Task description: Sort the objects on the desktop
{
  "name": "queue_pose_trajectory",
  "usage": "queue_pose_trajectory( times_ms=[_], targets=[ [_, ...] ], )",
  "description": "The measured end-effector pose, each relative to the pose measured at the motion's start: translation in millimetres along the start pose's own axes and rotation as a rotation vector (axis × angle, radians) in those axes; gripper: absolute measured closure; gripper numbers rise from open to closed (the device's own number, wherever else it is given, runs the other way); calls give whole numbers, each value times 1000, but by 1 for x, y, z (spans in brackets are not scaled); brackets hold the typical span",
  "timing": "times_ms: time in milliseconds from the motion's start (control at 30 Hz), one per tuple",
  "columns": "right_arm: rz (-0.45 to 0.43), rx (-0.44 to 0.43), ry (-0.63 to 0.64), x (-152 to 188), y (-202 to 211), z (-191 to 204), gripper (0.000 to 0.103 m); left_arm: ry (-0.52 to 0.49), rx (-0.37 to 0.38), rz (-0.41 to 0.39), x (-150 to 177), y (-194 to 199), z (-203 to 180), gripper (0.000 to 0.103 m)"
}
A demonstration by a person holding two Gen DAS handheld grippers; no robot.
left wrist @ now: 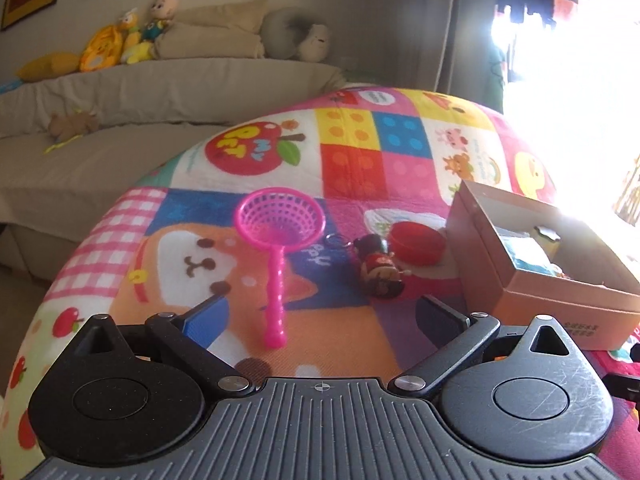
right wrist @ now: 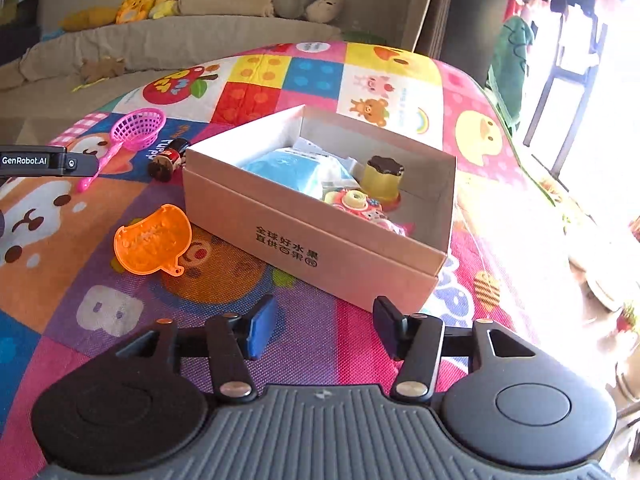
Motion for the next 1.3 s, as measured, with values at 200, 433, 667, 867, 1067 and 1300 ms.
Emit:
queue_pose_trajectory(
  times_ms=[200,433,667,867,1067,1300],
  targets=[
    [-12,-42,-144,12,-6,-12,20,-101,35,64,-21,-51,-32,20],
    [-49,-38,-178,10,-5,-15,5,-158,5,166,-12,-90,-47,51],
    [-61,-51,-213,11,-5,-18,1,-188,1,167,-3,-56,-41,69],
    [-65,-48,-205,11,-4,-16,0,-201,107,191,29,19,-37,69],
    [-48,-35,-198,10,-7,-15,0,-222,81,212,61,63,-23,53],
    [-39,-16,-190,11,-7,-14,0,-80,-72,207,50,59,17,32]
  ],
)
Point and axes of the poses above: each gripper's, at about its wrist camera, not at the fingertips, and y roughly against the way its jaws point, z to its left, x to its underside, the point moved 4 cm from there along -y, roughly the way its jaws point
